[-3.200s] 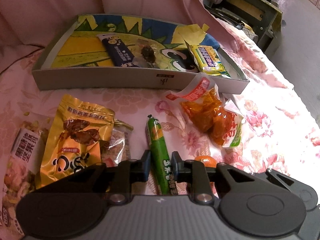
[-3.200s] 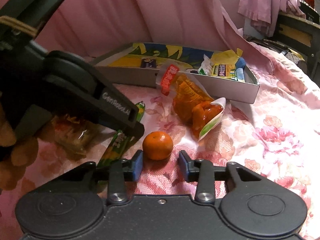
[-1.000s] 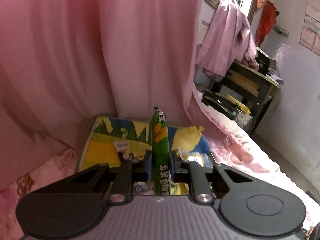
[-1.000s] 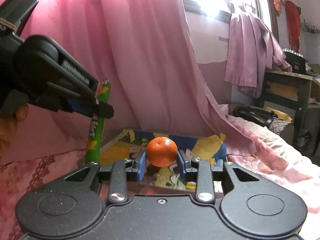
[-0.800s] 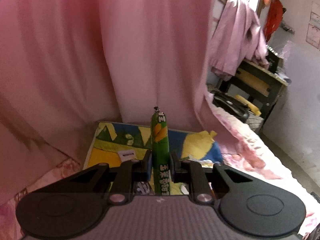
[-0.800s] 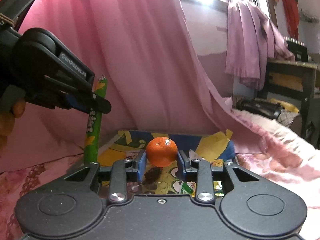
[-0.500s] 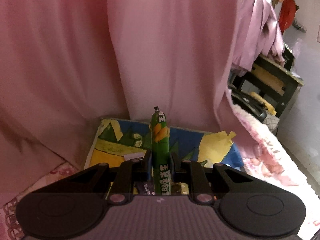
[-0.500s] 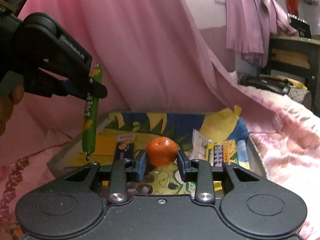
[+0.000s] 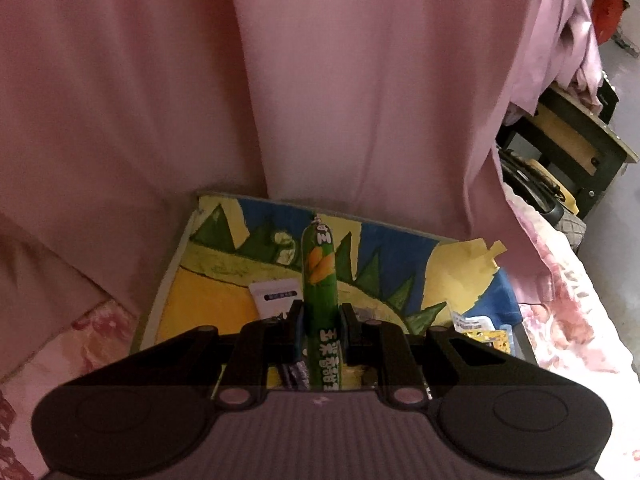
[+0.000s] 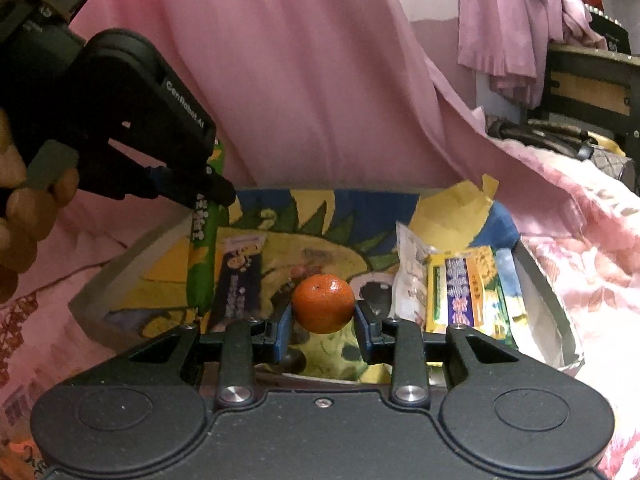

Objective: Organize snacks
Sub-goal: 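Carry the sausage stick and tangerine over the tray and open both grippers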

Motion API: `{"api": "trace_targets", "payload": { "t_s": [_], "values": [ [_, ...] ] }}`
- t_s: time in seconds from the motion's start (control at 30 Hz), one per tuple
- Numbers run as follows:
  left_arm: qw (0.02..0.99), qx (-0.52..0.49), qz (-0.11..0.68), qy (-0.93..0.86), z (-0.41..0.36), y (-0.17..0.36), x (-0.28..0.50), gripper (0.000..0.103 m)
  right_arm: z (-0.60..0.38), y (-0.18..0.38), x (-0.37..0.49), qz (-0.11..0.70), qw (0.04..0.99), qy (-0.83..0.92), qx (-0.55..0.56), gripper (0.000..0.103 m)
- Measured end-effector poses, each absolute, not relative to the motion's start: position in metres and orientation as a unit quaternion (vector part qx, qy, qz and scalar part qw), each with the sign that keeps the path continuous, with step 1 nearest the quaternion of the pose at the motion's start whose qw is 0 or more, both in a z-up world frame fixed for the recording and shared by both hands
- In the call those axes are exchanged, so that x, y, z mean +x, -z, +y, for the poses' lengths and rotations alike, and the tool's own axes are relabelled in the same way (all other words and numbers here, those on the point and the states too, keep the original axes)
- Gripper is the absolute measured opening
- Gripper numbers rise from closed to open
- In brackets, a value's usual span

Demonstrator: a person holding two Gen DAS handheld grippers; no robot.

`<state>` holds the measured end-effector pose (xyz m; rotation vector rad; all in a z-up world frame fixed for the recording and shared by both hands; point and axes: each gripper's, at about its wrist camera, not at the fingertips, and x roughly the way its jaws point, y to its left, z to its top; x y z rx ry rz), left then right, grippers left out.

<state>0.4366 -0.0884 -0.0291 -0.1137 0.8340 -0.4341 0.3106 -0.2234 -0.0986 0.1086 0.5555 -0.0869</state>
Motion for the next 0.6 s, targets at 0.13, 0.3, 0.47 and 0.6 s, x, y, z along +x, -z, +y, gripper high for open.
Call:
{"api": "trace_targets", "payload": {
  "t_s": [0.13, 0.3, 0.47, 0.6],
  "values": [
    [0.887, -0.059, 0.409, 0.207, -0.089, 0.036, 0.439, 0.019, -0.222, 0.100, 0.311, 0.277, 0.959, 0.043, 0.052, 0.035],
    [0.886, -0.066, 0.413, 0.200, -0.090, 0.042, 0.441, 0.019, -0.219, 0.101, 0.310, 0.278, 0.958, 0.043, 0.047, 0.036],
    [0.886, -0.057, 0.417, 0.193, -0.095, 0.049, 0.440, 0.020, -0.221, 0.099, 0.310, 0.275, 0.959, 0.044, 0.051, 0.038],
    [0.888, -0.050, 0.418, 0.185, -0.098, 0.053, 0.437, 0.022, -0.224, 0.097, 0.308, 0.277, 0.958, 0.041, 0.062, 0.045]
  ]
}}
